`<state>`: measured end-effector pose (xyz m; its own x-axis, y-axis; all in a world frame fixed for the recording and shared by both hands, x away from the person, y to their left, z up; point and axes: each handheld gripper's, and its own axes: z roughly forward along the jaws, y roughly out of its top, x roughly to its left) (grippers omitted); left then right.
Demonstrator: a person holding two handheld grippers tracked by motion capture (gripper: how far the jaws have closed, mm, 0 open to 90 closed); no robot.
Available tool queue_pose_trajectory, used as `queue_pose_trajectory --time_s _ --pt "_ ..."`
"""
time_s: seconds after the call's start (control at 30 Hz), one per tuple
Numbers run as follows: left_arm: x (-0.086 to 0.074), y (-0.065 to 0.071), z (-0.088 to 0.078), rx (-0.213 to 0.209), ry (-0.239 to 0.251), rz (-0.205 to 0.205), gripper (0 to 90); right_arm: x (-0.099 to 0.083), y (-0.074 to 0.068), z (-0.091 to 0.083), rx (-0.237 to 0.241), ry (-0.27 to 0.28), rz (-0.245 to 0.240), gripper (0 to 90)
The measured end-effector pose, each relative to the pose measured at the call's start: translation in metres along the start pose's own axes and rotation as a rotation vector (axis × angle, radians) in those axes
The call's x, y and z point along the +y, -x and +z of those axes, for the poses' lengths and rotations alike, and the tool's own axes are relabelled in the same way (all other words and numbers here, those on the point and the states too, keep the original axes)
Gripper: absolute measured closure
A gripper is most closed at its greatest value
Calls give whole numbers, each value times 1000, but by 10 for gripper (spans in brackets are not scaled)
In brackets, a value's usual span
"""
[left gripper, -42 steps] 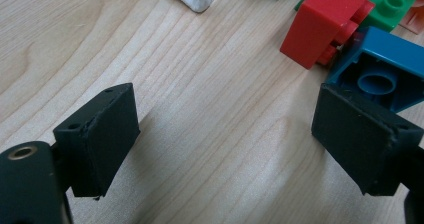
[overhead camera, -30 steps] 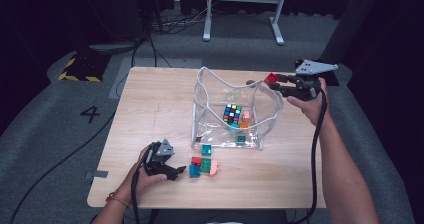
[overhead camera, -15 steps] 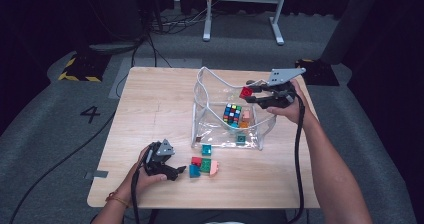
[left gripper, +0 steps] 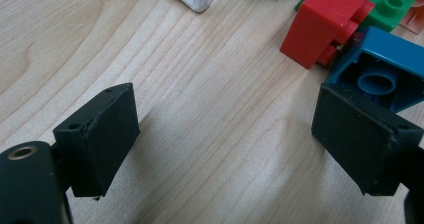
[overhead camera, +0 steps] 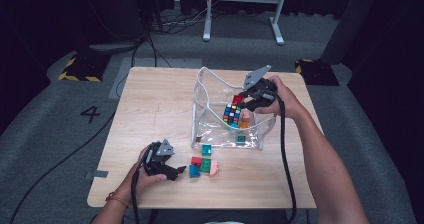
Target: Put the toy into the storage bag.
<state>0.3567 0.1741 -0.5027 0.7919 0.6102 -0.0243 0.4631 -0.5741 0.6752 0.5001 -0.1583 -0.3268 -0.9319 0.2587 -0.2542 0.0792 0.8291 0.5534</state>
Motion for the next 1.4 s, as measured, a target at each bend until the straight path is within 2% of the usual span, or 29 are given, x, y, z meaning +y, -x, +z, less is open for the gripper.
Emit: queue_pose_trajectory --time_s 0.03,0.1,0.13,0.33,0.43,0.53,0.63,0.7,0.8,0.87,1.03,1.1,1.17,1.2,1.23,1.3,1.4 --pt "0 0 0 -3 0 -2 117 0 2 3 2 -19 -20 592" --pt "0 0 0 -3 0 -1 117 -2 3 6 3 -79 -12 592" --pt "0 0 0 -3 0 -1 117 -3 6 9 6 -78 -28 592" --pt "0 0 0 -3 0 -1 117 -18 15 15 1 -220 28 591" --pt "0 0 0 0 0 0 117 -26 20 11 -1 -256 50 591" --pt "0 0 0 -1 0 0 117 -33 24 6 -13 -304 46 591" --pt "0 0 0 -1 -1 0 117 -41 26 0 -20 -323 59 590" --pt "0 0 0 0 -1 0 117 -45 28 -2 -32 -308 79 589" --pt "0 0 0 -4 -1 -1 117 -48 27 -6 -28 -231 107 565" --pt "0 0 0 0 0 0 117 -49 26 -11 -32 -189 101 566" --pt "0 0 0 -2 0 0 117 -51 24 -24 -71 -68 130 566" --pt "0 0 0 -1 -1 0 117 -52 23 -30 -67 -15 151 553" --pt "0 0 0 0 0 0 117 -54 18 -36 -74 45 188 539" --pt "0 0 0 -4 -1 -1 117 -56 17 -38 -72 86 186 525" --pt "0 0 0 0 0 1 117 -57 14 -41 -85 106 191 489" --pt "0 0 0 -2 -1 -1 117 -60 10 -44 -98 138 194 482" --pt "0 0 0 0 -1 0 117 -64 2 -52 -107 226 214 447"
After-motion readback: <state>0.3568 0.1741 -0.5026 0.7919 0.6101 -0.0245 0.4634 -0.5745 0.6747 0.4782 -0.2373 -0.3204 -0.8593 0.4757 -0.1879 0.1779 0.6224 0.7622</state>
